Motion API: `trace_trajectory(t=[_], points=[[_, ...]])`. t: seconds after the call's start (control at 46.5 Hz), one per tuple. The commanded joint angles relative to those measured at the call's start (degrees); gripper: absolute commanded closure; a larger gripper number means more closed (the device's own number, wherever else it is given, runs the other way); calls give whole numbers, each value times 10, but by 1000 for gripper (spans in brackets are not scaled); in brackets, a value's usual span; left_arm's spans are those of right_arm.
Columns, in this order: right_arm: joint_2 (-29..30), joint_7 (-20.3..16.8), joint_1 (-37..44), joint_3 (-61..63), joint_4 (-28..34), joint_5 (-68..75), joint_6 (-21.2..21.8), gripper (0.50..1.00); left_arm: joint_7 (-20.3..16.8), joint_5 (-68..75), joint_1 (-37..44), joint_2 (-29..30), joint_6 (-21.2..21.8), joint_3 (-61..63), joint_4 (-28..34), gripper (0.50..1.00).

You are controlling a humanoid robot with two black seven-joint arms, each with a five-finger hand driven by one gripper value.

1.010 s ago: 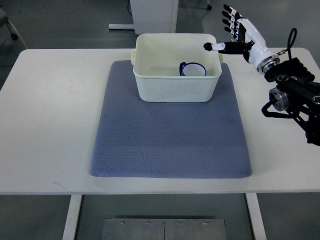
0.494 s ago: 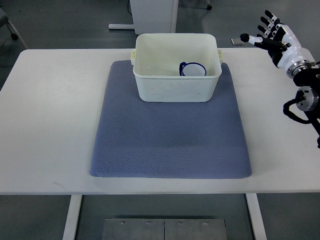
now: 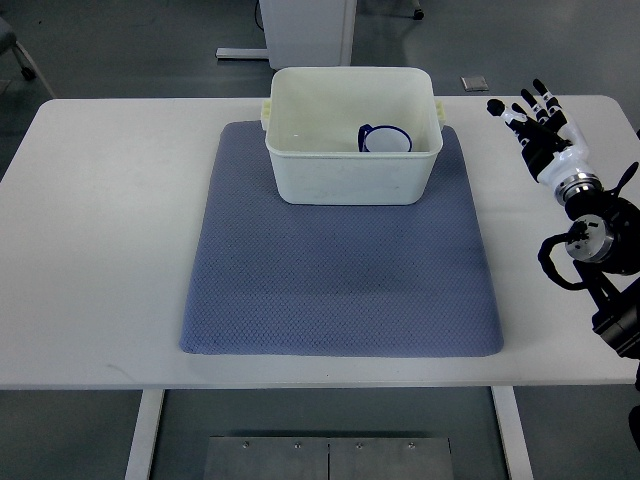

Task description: Place cup in box with right hand

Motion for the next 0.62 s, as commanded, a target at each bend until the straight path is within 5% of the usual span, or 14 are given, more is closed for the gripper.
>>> trace_trajectory(t=[0.0, 0.602], points=[[11, 3, -9, 14, 0, 0, -1, 500, 0, 0, 0, 0, 0, 0, 0, 500], [78, 4, -48, 53, -1, 1, 0, 500, 0, 0, 0, 0, 0, 0, 0, 500]])
